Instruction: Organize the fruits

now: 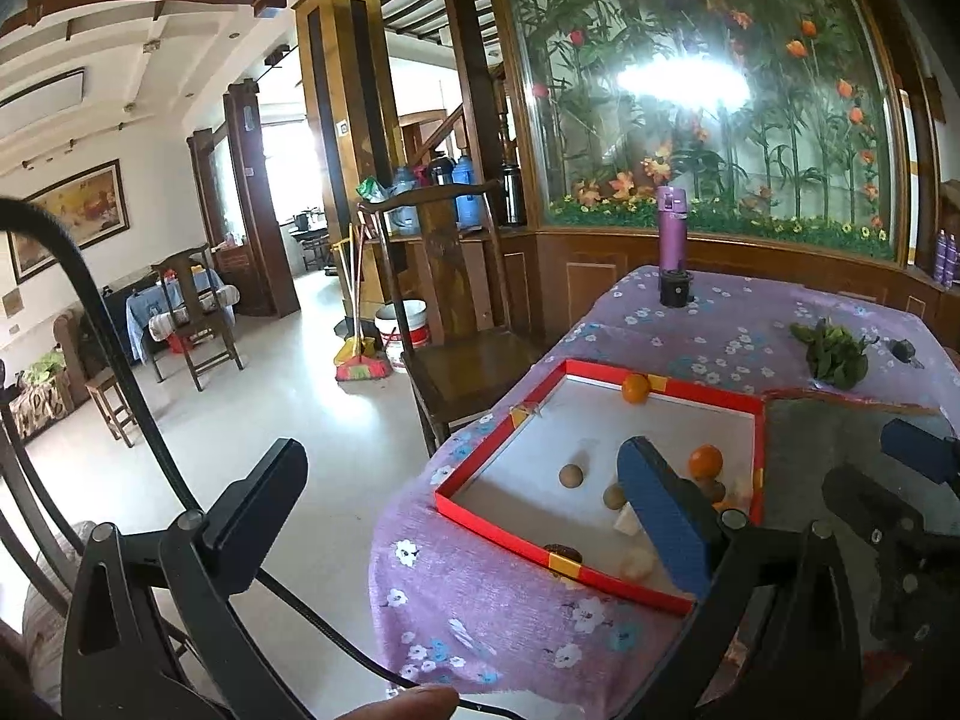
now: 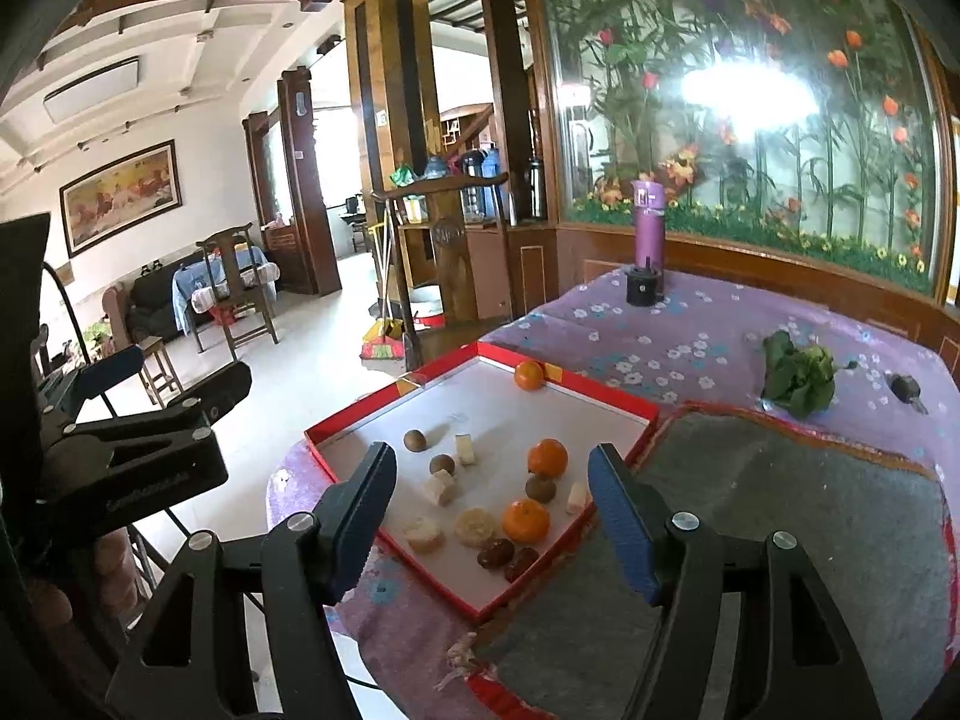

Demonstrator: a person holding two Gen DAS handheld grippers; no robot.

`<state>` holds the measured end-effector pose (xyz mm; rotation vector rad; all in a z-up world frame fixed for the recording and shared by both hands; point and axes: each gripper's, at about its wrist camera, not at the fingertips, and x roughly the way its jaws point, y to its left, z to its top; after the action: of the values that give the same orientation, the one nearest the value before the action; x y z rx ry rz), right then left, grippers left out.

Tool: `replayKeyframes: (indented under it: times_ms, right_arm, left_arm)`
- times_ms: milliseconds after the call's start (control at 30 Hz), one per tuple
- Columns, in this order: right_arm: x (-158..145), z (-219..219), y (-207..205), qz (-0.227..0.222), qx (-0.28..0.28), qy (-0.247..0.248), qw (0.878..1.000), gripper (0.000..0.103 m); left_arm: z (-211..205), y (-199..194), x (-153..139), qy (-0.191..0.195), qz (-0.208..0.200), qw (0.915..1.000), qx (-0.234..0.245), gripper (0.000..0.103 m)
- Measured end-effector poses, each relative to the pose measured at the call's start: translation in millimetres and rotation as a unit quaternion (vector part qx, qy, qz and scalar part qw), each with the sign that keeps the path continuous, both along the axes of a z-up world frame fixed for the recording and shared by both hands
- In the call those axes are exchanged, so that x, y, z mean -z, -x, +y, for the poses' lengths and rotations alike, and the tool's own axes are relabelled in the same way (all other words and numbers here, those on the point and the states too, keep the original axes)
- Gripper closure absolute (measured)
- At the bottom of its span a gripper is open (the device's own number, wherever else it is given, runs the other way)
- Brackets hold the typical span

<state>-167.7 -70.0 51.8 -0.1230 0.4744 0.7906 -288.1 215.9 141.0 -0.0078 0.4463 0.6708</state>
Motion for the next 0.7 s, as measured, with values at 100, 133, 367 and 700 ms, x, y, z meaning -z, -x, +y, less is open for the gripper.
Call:
replayKeyframes:
  times_ms: [100,133,367,700]
  right_arm:
    - [-3,-3,3,-0.001,-0.002,-0.007,1.0,0.032]
    - [-5,-4,3,-0.003,-0.001,-0.01,1.0,0.031]
    - [-8,-10,1,-0.008,0.008,-0.019,1.0,0.029]
    - [-4,-15,-7,0.009,0.018,-0.026,0.999,0.029]
  left_arm:
    - [-2,0,-2,-0.004,-0.002,1.0,-0.002,0.0]
    - [-3,-1,-2,-0.006,-0.002,1.0,-0.003,0.0]
    - [-5,-4,-2,-0.003,0.001,1.0,-0.002,0.0]
    - [-11,-11,-3,0.0,0.012,0.9999,0.006,0.0]
